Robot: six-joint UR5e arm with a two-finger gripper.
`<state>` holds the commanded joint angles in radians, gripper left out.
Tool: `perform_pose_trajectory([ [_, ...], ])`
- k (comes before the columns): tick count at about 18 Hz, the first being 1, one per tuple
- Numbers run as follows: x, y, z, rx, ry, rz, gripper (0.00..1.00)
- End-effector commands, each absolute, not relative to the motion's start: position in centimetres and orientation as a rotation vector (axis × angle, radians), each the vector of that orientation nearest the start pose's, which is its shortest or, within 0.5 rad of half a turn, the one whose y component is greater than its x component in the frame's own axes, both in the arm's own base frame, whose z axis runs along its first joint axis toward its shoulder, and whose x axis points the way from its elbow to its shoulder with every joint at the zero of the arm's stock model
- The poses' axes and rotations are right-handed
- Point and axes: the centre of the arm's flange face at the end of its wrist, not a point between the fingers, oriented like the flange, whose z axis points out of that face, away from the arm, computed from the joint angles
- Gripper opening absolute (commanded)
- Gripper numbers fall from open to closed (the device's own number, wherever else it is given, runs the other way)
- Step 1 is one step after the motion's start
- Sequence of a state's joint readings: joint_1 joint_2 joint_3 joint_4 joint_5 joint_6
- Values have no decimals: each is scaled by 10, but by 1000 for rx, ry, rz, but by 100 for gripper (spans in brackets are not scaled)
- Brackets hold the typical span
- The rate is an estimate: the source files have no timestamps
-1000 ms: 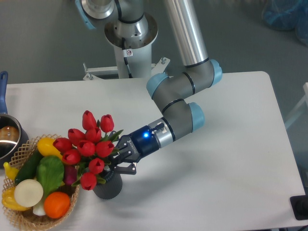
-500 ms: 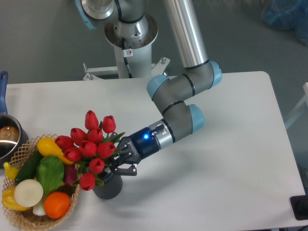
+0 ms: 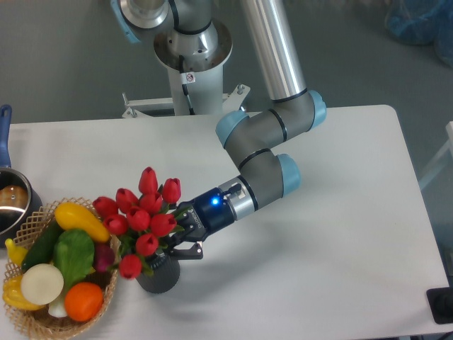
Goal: Insert the flowers into the vase
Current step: 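Lower the tulip stems down into the black vase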
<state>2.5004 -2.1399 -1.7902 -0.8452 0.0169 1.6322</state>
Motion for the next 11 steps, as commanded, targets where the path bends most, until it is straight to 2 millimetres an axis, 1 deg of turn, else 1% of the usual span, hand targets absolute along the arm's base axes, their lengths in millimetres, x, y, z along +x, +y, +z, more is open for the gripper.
perform_pose_trajectory([
  [3,-345,548,234,-1529,509,-500,54],
  [5,-345,548,234,-1528,512,-496,59],
  [6,-345,548,234,-1527,514,-494,67],
  [7,-345,548,234,-1524,521,-487,78],
  [8,-345,548,234,-1521,527,-481,85],
  [10,-345,548,234,-1522,525,-483,94],
  [11,-345,548,234,-1522,525,-483,96],
])
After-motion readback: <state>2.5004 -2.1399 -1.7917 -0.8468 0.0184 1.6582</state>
